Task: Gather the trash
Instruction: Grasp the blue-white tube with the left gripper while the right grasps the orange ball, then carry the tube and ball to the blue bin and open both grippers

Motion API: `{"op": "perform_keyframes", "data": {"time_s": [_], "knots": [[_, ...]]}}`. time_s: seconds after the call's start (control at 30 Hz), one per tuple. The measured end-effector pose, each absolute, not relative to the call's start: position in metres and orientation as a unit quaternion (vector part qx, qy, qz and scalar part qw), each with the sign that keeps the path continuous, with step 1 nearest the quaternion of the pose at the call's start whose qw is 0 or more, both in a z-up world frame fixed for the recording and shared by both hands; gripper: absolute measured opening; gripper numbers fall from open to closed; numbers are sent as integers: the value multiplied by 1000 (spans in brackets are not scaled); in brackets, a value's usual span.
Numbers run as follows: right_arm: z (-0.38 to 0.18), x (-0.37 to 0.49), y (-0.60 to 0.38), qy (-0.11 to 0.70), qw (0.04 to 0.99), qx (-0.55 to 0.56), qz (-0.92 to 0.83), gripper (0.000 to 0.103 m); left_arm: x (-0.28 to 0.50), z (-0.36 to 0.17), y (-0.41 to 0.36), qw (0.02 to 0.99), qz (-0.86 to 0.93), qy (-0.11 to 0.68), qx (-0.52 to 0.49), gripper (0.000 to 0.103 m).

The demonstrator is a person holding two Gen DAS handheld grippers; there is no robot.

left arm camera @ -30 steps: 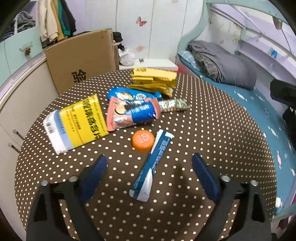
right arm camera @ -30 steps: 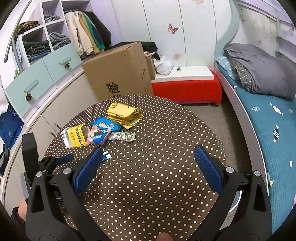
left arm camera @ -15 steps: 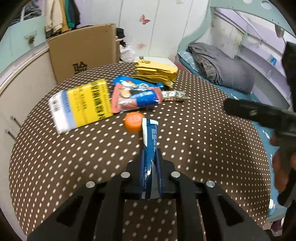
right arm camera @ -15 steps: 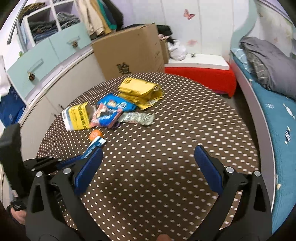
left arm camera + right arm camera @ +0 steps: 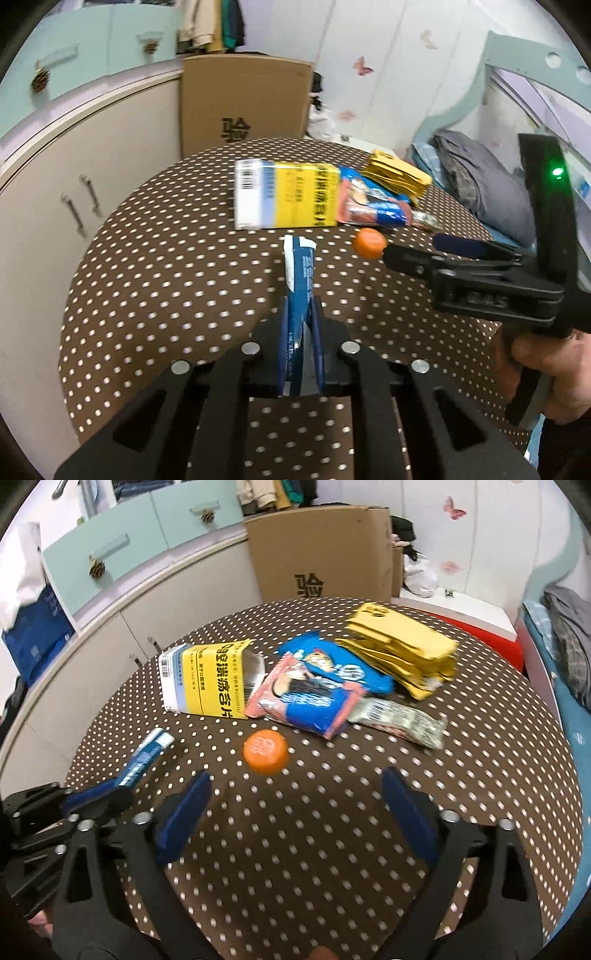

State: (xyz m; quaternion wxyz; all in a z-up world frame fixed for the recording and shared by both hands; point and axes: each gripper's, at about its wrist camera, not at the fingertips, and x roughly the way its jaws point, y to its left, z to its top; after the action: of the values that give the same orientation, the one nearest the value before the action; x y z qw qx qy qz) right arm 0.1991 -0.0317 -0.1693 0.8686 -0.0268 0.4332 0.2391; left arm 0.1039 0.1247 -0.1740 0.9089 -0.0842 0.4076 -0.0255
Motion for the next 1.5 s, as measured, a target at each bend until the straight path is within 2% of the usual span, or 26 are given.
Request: {"op": "perform_keyframes", "data": {"time_s": [0.17, 0.2, 0.23, 0.3, 0.6, 0.9, 1.5], "knots": [[-178, 210, -8, 434, 864, -59, 248, 66, 102, -174, 134, 908, -6, 407, -103, 11], [-179, 210, -3, 430, 865, -71, 248, 58, 101, -174, 134, 907, -3, 407, -105, 11], [-179, 209, 1, 425, 866, -81, 249, 44, 101, -174, 134, 907, -1, 407, -107, 11], [-178, 207, 2, 420, 867, -91, 253, 29, 98, -174, 135, 907, 0, 407, -110, 11], [-164, 181, -36, 410, 866, -62, 279, 29, 100, -169, 124, 907, -6, 405, -112, 11], [-112, 156, -101, 362, 890, -2, 275, 29, 105, -135, 97, 919, -36, 380, -98, 11], [-30, 109, -293, 251, 949, 111, 152, 29, 128, -55, -22, 935, -168, 312, -22, 11]]}}
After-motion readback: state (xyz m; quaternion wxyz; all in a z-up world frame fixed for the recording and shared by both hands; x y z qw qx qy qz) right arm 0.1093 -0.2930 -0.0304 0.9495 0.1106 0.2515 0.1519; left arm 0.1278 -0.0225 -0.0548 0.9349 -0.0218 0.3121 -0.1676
